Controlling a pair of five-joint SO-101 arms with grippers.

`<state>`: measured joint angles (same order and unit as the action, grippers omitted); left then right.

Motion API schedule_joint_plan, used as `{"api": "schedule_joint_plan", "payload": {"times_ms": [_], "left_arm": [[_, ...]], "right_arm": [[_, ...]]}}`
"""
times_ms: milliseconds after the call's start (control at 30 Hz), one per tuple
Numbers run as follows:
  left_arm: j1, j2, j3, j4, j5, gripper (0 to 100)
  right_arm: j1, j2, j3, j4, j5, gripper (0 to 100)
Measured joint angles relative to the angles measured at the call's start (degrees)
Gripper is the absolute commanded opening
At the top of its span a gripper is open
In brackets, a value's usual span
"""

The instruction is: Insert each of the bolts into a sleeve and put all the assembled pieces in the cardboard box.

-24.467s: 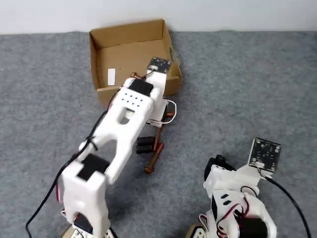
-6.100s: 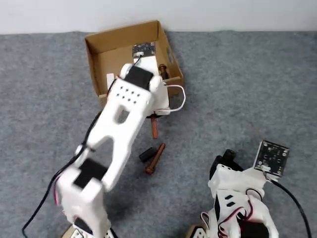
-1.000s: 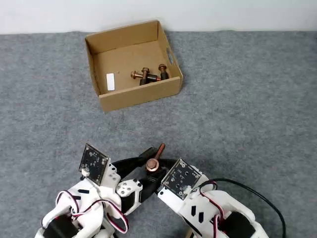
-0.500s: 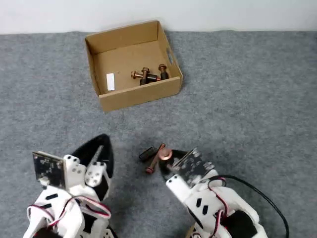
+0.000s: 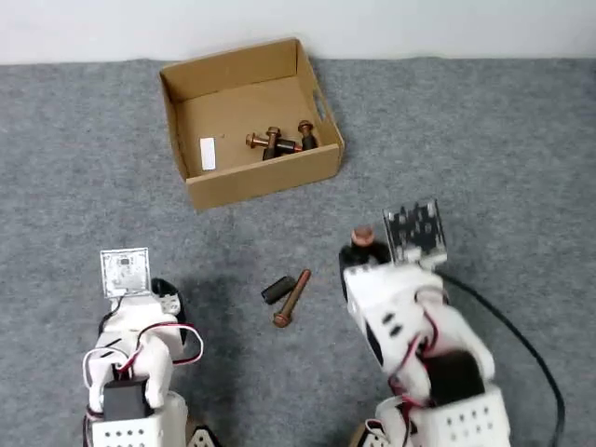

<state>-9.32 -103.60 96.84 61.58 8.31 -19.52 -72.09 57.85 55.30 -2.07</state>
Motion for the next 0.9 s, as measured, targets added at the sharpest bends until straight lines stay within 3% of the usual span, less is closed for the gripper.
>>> {"api": "schedule_joint_plan", "payload": {"times_ms": [433, 900], "left_arm": [[-0.09, 0.0, 0.0, -0.35, -0.09, 1], [-0.09, 0.09, 0.0, -0.35, -0.09, 1]], "right_arm": [[-0.18, 47.65, -30.15, -23.3, -0.18, 0.8], [-1.76, 97.85, -75.96, -25.93, -0.18, 0.9]]}}
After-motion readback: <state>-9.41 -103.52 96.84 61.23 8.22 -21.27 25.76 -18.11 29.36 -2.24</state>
